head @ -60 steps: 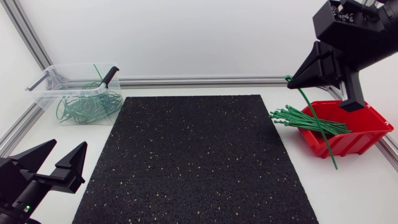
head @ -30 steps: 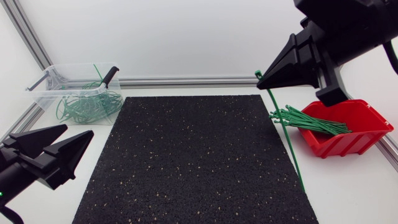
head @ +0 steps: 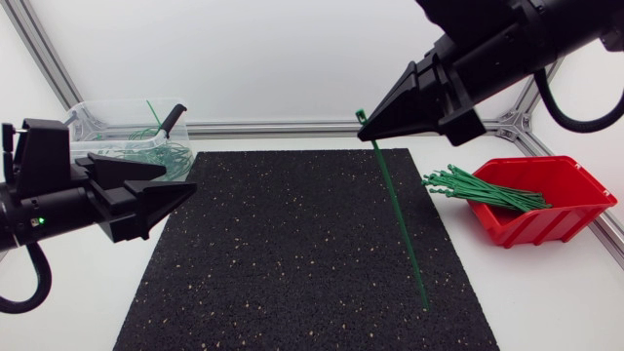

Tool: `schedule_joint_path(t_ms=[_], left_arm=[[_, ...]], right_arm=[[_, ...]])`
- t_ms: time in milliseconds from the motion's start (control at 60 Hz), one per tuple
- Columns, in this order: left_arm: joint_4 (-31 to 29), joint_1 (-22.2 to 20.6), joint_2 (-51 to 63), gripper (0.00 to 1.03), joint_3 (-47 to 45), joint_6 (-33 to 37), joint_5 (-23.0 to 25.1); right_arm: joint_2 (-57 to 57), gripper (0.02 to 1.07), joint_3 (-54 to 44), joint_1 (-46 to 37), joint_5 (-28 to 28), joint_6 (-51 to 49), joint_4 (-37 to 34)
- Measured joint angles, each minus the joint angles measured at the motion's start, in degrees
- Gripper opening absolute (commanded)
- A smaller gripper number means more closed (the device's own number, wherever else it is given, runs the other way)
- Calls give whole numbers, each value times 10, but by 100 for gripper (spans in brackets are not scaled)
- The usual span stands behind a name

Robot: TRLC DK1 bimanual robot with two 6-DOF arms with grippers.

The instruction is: Take a green cable tie from the red box, thread the tail through the head to close it, then place it in the transparent bin on the left.

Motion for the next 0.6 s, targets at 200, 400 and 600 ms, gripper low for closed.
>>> schedule_joint_path(t_ms=[200,400,600], left_arm=[[1,-38,96,91,58,82,58],[20,-58,175,91,91,96,177],[63,-92,208,91,94,96,201]], right_arm=[[24,8,-18,0,-52,14,44],[30,8,-76,0,-93,34,111],[30,8,-125,-2,-125,67,175]])
